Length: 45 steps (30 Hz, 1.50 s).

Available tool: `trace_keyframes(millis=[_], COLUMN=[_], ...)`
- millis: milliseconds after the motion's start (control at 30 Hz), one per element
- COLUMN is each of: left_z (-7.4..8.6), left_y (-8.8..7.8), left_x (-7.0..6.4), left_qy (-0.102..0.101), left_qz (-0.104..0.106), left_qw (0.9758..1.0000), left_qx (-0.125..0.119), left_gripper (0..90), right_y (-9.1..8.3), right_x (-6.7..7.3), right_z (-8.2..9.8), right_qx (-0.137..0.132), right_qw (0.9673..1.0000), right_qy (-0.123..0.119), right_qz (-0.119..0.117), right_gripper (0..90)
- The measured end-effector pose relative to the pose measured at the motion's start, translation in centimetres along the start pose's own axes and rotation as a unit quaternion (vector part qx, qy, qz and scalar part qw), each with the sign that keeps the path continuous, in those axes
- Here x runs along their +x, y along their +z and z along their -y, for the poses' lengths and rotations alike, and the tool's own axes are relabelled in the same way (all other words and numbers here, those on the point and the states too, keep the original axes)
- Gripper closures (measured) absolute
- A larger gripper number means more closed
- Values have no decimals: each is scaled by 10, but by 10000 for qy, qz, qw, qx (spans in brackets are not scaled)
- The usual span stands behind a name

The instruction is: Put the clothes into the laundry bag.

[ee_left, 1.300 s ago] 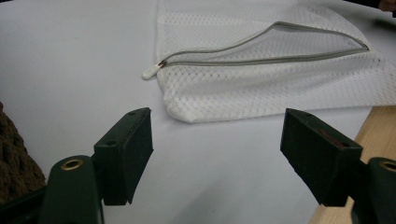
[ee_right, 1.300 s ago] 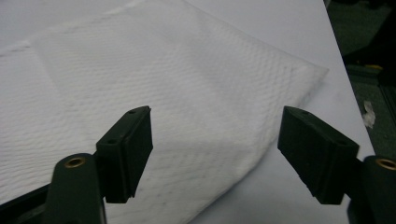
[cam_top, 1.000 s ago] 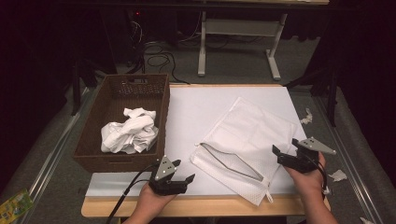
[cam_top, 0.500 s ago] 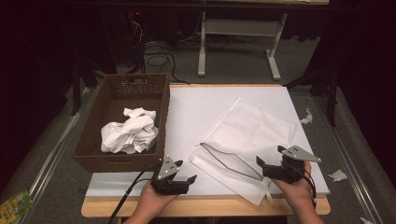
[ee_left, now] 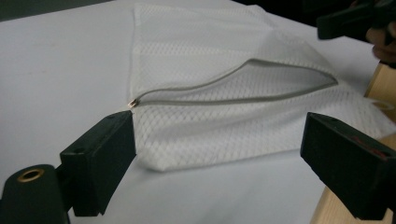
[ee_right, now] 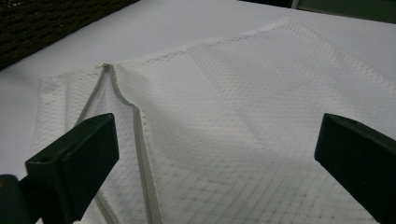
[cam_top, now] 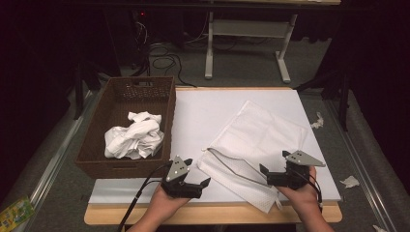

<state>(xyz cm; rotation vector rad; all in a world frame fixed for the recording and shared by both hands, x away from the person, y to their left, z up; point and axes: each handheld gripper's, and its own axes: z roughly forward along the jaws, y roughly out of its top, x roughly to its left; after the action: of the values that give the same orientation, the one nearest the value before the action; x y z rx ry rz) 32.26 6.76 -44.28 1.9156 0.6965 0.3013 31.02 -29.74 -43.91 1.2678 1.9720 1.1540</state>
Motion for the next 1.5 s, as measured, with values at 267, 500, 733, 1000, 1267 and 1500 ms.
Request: trace_keyframes(millis=[267, 500, 733, 1000, 1267, 1500], left_z=[-25, -37, -31, -29, -22, -10], left_y=[3, -20, -48, -73, -101, -125], left_x=[4, 2, 16, 49, 82, 110], left_qy=[93, 99, 187, -174, -499, -785], left_qz=[-53, -157, -484, -995, -1552, -2045], left_qw=[9998, 9992, 9980, 9934, 9841, 9732], left_qx=[-157, -347, -355, -547, -706, -701], left_gripper=[58, 0, 0, 2, 7, 17], right_y=[0, -13, -16, -9, -10, -9], right_x=[2, -8, -9, -10, -10, -11], right_z=[1, 0, -4, -3, 0, 1], right_qx=[86, 82, -154, 14, -149, -116], right_qw=[9998, 9996, 9995, 9996, 9994, 9994], right_qy=[-116, -198, -258, -209, -139, -56], right_qz=[135, 204, -36, -208, -289, -314], right_gripper=[7, 11, 4, 3, 2, 3])
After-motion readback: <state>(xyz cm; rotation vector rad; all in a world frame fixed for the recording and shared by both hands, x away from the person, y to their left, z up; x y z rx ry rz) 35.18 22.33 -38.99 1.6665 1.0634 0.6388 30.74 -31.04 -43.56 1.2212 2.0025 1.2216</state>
